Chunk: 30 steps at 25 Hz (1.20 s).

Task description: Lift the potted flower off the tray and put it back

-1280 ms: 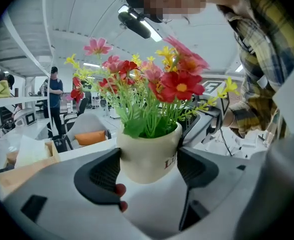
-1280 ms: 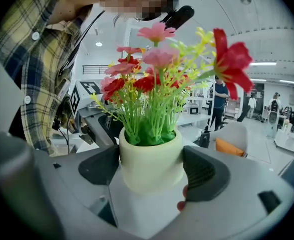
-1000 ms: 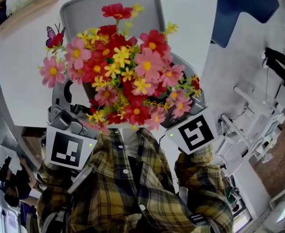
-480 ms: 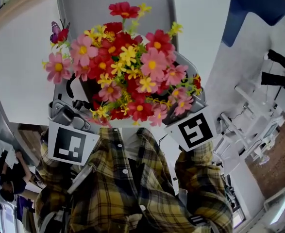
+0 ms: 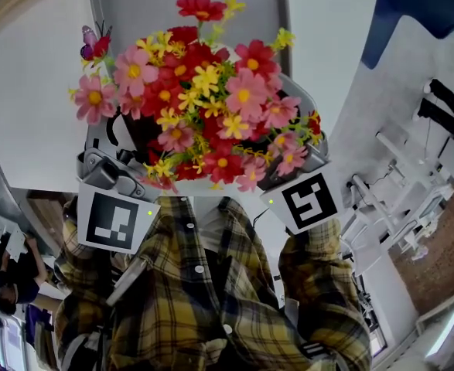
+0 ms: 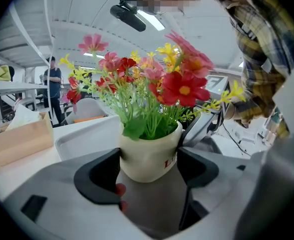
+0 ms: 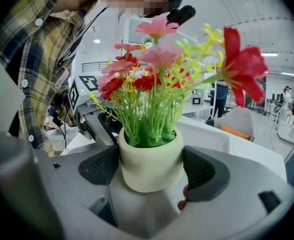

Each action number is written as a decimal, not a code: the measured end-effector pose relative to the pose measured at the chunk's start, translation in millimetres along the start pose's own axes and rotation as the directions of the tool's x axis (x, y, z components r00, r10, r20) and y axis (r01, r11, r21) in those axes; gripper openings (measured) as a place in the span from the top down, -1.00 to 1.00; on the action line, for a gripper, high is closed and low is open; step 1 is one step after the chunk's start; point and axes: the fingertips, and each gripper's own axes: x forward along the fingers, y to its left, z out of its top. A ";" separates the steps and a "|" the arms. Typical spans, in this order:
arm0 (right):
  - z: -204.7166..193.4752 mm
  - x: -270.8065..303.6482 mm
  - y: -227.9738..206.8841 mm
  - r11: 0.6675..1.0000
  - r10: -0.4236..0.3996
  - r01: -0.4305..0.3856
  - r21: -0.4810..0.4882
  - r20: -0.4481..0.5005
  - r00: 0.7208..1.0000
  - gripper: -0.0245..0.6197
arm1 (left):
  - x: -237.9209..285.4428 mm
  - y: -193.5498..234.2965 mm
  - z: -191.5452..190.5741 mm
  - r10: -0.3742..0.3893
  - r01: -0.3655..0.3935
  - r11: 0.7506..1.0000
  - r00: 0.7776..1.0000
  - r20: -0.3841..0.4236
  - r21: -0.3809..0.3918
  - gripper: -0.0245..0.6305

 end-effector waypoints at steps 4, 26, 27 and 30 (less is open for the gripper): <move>1.1 2.7 1.2 1.000 -0.002 0.002 0.007 0.011 1.000 -0.24 | -2.4 2.6 1.2 0.006 -0.006 1.000 1.000 0.007 0.028 -0.15; 7.8 -26.6 5.4 0.999 -0.027 0.027 0.042 -0.001 1.000 -0.24 | -45.3 12.9 18.5 0.118 -0.126 0.991 0.984 0.134 0.053 -0.15; 10.2 -29.2 7.1 0.999 -0.026 0.026 0.041 0.000 1.000 -0.24 | -48.4 11.4 23.8 0.117 -0.127 0.990 0.982 0.150 0.057 -0.15; 21.4 -39.5 11.4 0.999 -0.030 0.029 0.041 0.008 1.000 -0.24 | -56.6 3.5 41.0 0.102 -0.118 0.990 0.978 0.184 0.076 -0.15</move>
